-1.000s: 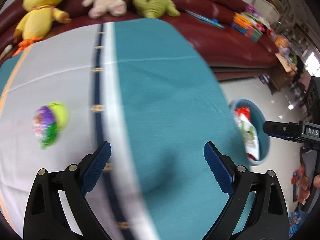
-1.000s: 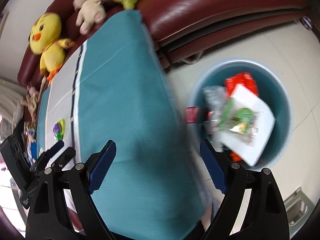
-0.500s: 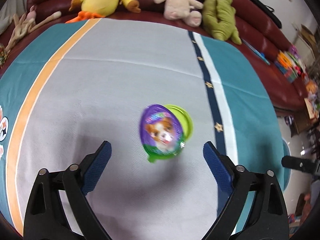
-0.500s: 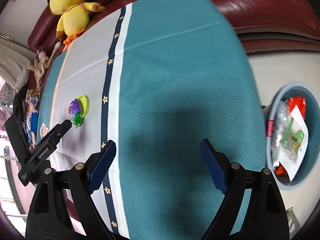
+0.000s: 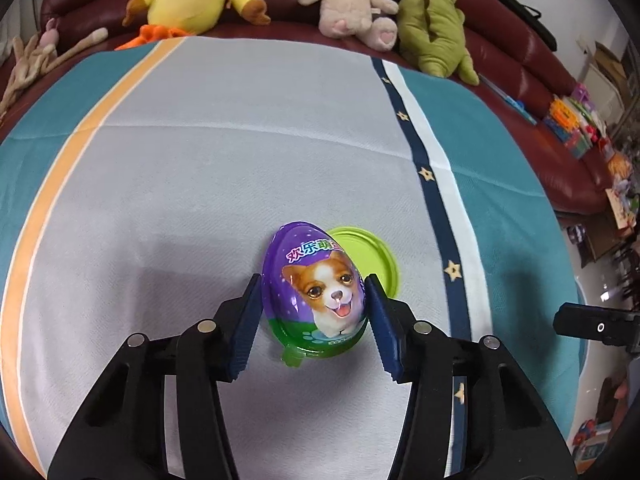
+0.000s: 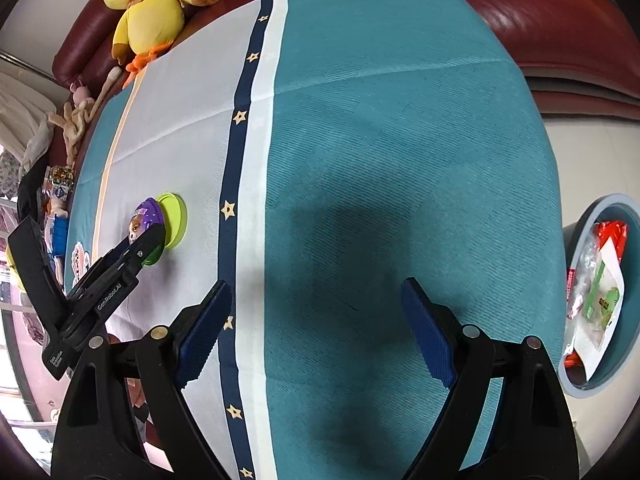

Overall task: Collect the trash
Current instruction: 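Grasp the purple chocolate egg with the left tool while the right tool grasps the lime-green lid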

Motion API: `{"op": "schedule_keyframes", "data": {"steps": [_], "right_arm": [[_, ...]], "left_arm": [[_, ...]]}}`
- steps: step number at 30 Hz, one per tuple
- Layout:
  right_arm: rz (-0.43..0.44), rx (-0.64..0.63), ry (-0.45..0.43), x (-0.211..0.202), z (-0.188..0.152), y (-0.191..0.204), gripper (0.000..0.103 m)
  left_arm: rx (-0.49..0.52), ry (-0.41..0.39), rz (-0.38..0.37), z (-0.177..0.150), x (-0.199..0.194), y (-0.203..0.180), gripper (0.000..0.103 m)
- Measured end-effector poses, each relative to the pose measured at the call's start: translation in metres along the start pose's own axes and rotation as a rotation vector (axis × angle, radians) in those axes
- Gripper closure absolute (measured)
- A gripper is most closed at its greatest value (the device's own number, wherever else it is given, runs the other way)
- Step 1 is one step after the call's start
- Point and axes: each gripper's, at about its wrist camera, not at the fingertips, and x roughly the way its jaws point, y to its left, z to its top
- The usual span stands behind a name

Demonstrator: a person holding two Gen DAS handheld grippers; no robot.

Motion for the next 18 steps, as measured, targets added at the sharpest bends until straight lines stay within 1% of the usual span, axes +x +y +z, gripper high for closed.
{"op": "schedule_keyframes", "data": {"steps": [3, 5, 12, 18], "right_arm": [[-0.004, -0.015, 0.003, 0.004, 0.003, 0.009, 0.021], [-0.002, -0.038, 0.005, 0.007, 0.006, 0.018, 0.021], [0.027, -0.198, 0.012, 0.035, 0.017, 0.087, 0.021], [-0.004, -0.343, -0.015, 0.06, 0.02, 0.142, 0.021]], "left_arm": [[-0.027, -0.008, -0.016, -0.002, -0.007, 0.014, 0.051], [-0.034, -0.022, -0.013, -0.005, -0.016, 0.026, 0.051], [-0.087, -0.049, -0.001, -0.018, -0.045, 0.072, 0.051], [-0.147, -0.057, 0.018, -0.027, -0.06, 0.106, 0.051]]}}
